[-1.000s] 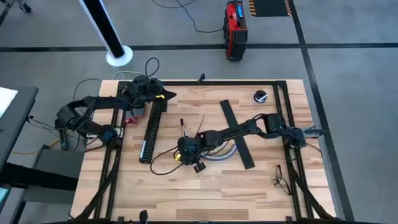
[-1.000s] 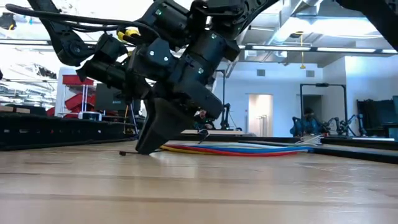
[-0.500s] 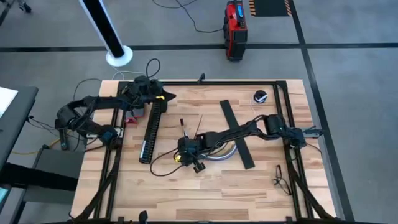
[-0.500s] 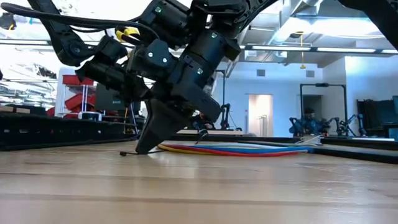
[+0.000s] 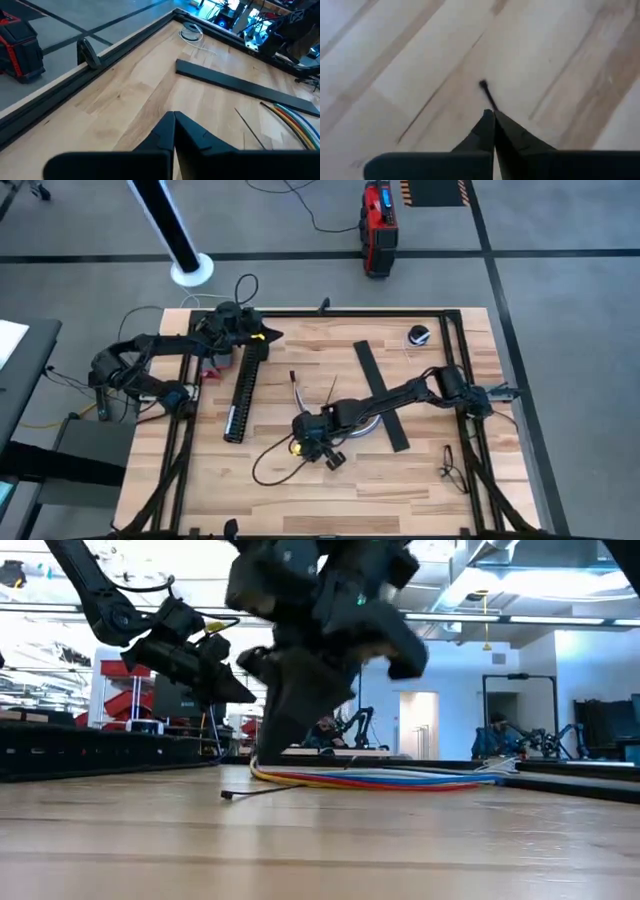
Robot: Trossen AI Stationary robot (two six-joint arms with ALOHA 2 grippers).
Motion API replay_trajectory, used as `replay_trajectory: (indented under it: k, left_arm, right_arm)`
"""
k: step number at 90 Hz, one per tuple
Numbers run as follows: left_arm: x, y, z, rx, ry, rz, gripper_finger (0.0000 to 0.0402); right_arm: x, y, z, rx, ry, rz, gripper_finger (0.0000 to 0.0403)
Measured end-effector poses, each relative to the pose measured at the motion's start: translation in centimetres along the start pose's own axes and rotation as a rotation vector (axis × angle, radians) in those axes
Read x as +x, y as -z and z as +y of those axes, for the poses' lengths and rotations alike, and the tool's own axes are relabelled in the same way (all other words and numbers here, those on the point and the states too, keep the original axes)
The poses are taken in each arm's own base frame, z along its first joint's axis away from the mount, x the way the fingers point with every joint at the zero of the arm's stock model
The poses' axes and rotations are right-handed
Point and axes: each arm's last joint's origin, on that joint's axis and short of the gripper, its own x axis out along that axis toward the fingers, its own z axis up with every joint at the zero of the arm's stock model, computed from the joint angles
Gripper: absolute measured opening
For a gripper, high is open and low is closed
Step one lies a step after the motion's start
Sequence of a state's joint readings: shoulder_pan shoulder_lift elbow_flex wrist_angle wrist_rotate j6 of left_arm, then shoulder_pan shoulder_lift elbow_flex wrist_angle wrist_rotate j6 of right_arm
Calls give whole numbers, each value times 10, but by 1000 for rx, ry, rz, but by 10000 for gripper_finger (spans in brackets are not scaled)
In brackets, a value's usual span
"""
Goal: Ziptie cables
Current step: Wrap the black zip tie on the cable
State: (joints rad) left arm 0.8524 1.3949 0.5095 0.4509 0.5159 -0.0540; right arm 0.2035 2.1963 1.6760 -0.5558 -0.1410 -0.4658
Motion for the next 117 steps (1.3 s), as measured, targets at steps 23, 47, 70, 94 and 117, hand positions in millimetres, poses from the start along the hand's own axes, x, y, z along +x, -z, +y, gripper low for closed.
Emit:
replay_trajectory:
  k: [23, 47, 70, 94, 117]
  left_arm:
    - [1, 0, -2, 4, 8, 3, 0]
    - [2, 0, -4, 13, 16, 4, 0]
    - [2, 0, -4, 20, 16, 4, 0]
    - [2, 0, -4, 27, 17, 5, 0]
    - [2, 1, -4, 31, 17, 11, 0]
  right_arm:
    - [-6, -4, 3, 64, 6, -4, 18]
    - [-5, -21, 14, 44, 38, -118, 94]
    - [0, -12, 7, 62, 99, -93, 101]
    - [8, -8, 17, 48, 110, -89, 100]
    - [12, -6, 19, 54, 138, -90, 100]
